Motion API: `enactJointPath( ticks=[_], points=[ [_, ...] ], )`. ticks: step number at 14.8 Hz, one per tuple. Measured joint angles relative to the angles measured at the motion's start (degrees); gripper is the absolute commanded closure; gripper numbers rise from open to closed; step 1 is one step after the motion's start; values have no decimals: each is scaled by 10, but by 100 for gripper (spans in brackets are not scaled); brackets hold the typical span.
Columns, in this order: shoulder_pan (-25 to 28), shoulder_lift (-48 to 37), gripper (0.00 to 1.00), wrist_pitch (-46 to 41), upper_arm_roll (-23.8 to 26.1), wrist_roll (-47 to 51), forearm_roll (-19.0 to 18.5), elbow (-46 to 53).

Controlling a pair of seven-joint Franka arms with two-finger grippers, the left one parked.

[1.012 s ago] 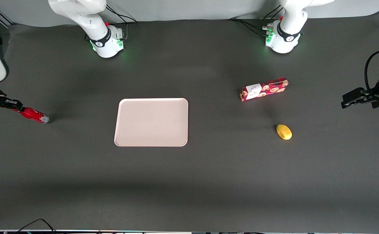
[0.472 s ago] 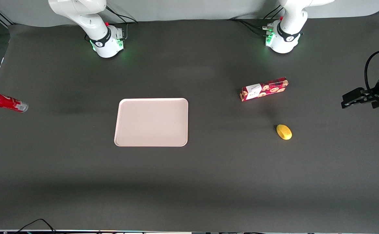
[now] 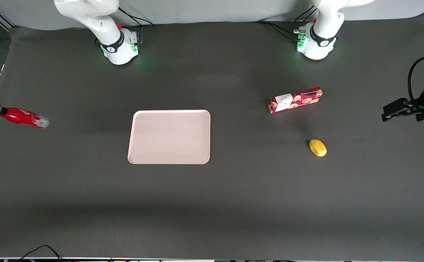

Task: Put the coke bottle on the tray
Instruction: 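Lift the bottle and carry it over the white tray, then lower the bottle upright onto the tray corner and open the gripper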

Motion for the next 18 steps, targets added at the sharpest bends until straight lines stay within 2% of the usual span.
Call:
enactJointPath(
  ticks=[5,10,12,14,18],
  points=[
    [5,1,100,47,135,236,32,-22],
    [7,12,100,209,270,451,34,-125],
    [11,20,100,271,294,482,34,-171],
    [14,24,100,317,297,486,33,-217],
    [13,27,100,349,297,486,5,-275]
  ],
)
